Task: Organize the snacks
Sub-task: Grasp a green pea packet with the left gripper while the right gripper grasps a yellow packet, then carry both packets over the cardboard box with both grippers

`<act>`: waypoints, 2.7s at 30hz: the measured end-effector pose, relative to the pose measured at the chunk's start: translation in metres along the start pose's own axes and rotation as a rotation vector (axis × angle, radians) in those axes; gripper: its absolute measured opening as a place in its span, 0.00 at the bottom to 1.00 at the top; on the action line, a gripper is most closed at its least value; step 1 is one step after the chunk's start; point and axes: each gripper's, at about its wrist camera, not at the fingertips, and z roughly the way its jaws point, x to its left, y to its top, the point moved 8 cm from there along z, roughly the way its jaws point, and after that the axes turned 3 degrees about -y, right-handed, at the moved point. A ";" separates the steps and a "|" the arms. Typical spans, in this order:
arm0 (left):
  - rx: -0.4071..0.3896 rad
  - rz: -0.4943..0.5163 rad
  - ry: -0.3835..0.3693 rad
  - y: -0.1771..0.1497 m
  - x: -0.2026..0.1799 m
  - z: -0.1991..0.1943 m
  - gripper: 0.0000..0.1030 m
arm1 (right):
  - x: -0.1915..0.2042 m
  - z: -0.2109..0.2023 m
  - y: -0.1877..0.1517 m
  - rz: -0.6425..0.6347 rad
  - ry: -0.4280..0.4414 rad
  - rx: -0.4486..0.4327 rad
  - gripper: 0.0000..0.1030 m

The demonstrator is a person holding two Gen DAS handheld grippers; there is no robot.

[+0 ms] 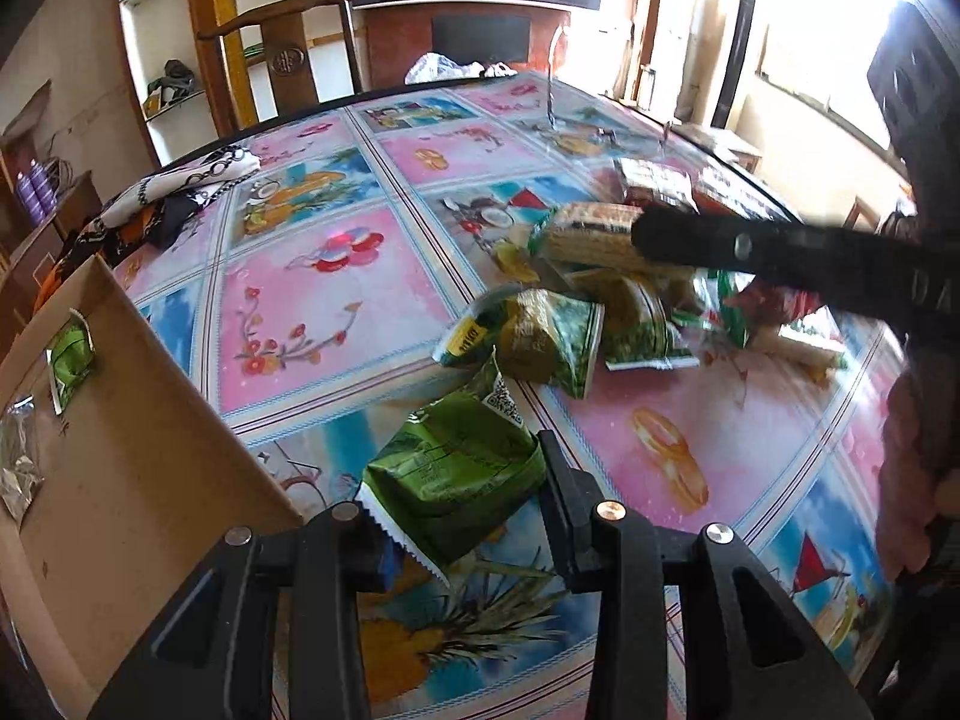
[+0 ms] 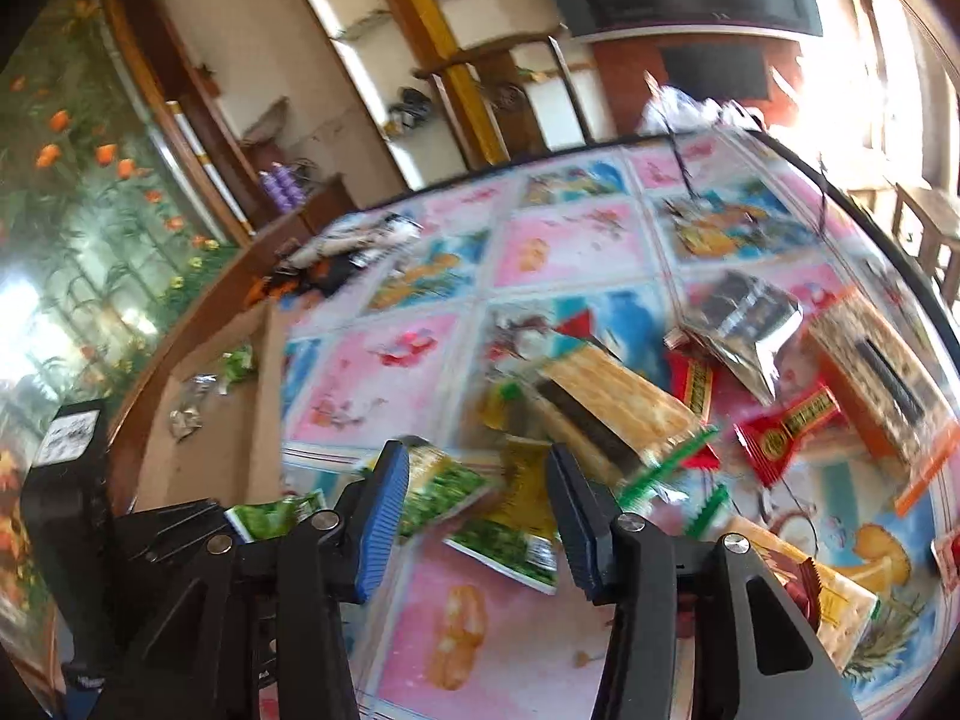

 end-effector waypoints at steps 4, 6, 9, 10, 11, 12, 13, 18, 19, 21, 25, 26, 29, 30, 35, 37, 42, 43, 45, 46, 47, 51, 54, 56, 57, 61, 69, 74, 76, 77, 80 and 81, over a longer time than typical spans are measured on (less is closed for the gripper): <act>-0.032 -0.035 -0.002 0.005 0.006 -0.008 0.35 | 0.004 0.012 -0.008 0.026 0.046 0.070 0.40; -0.043 -0.056 -0.003 0.007 0.011 -0.011 0.35 | -0.001 0.018 -0.014 0.019 -0.014 0.098 0.33; -0.049 -0.078 -0.005 0.007 0.016 -0.013 0.35 | -0.011 0.026 -0.019 0.027 -0.084 0.130 0.32; -0.050 -0.082 -0.006 0.007 0.016 -0.013 0.35 | -0.017 0.030 -0.021 0.036 -0.104 0.148 0.32; -0.050 -0.086 -0.009 0.007 0.016 -0.013 0.35 | -0.020 0.033 -0.024 0.047 -0.100 0.162 0.33; -0.051 -0.087 -0.012 0.007 0.016 -0.014 0.35 | -0.020 0.034 -0.025 0.059 -0.085 0.168 0.33; -0.053 -0.087 -0.013 0.007 0.016 -0.015 0.35 | -0.020 0.035 -0.024 0.056 -0.081 0.166 0.33; -0.054 -0.092 -0.016 0.007 0.015 -0.016 0.35 | -0.013 0.042 -0.026 -0.041 -0.161 0.154 0.35; -0.056 -0.093 -0.016 0.007 0.015 -0.016 0.35 | -0.011 0.044 -0.027 -0.066 -0.173 0.152 0.37; -0.058 -0.097 -0.017 0.007 0.016 -0.017 0.35 | -0.008 0.044 -0.028 -0.109 -0.194 0.142 0.36; -0.062 -0.110 -0.018 0.007 0.018 -0.018 0.35 | -0.002 0.040 -0.029 -0.143 -0.195 0.128 0.32; -0.066 -0.114 -0.018 0.007 0.019 -0.018 0.35 | -0.001 0.039 -0.028 -0.138 -0.187 0.122 0.32; -0.079 -0.128 -0.019 0.009 0.021 -0.021 0.35 | 0.000 0.028 -0.020 -0.122 -0.168 0.073 0.32; -0.081 -0.130 -0.019 0.010 0.022 -0.022 0.35 | 0.002 0.025 -0.018 -0.116 -0.160 0.061 0.32; -0.090 -0.140 -0.010 0.011 0.024 -0.023 0.35 | 0.009 0.012 -0.010 -0.088 -0.108 0.008 0.32; -0.095 -0.144 -0.005 0.012 0.026 -0.024 0.35 | 0.014 0.007 -0.007 -0.092 -0.091 -0.020 0.32; -0.104 -0.159 0.003 0.013 0.030 -0.026 0.35 | 0.031 -0.004 -0.003 -0.127 -0.047 -0.070 0.32; -0.107 -0.162 0.003 0.013 0.031 -0.027 0.35 | 0.034 -0.004 -0.004 -0.131 -0.038 -0.071 0.32; -0.112 -0.170 0.004 0.014 0.033 -0.028 0.35 | 0.039 -0.004 -0.005 -0.139 -0.021 -0.072 0.32; -0.114 -0.173 0.003 0.014 0.034 -0.029 0.35 | 0.040 -0.004 -0.005 -0.146 -0.020 -0.075 0.32; -0.117 -0.177 0.001 0.014 0.034 -0.029 0.35 | 0.042 -0.004 -0.006 -0.152 -0.022 -0.078 0.32; -0.126 -0.189 0.001 0.015 0.037 -0.032 0.35 | 0.046 -0.004 -0.007 -0.161 -0.009 -0.076 0.32; -0.130 -0.198 0.002 0.015 0.039 -0.033 0.35 | 0.049 -0.003 -0.009 -0.172 -0.005 -0.076 0.32; -0.131 -0.205 0.001 0.015 0.040 -0.033 0.35 | 0.050 -0.003 -0.010 -0.177 -0.001 -0.075 0.32; -0.131 -0.206 0.001 0.015 0.040 -0.033 0.35 | 0.051 -0.003 -0.010 -0.179 -0.001 -0.074 0.32; -0.133 -0.210 0.002 0.015 0.042 -0.034 0.35 | 0.053 -0.003 -0.011 -0.186 0.005 -0.072 0.32; -0.144 -0.229 -0.002 0.016 0.046 -0.039 0.35 | 0.056 -0.002 -0.013 -0.197 0.010 -0.071 0.32; -0.157 -0.241 0.000 0.018 0.052 -0.044 0.35 | 0.057 -0.001 -0.013 -0.196 0.013 -0.069 0.32; -0.164 -0.250 0.000 0.019 0.056 -0.047 0.35 | 0.058 0.000 -0.014 -0.197 0.015 -0.067 0.32; -0.168 -0.255 0.001 0.019 0.058 -0.048 0.35 | 0.058 0.000 -0.014 -0.198 0.015 -0.066 0.32; -0.178 -0.271 0.006 0.020 0.065 -0.051 0.35 | 0.059 0.002 -0.015 -0.197 0.021 -0.062 0.32; -0.182 -0.280 0.008 0.021 0.069 -0.053 0.35 | 0.060 0.002 -0.015 -0.196 0.023 -0.061 0.32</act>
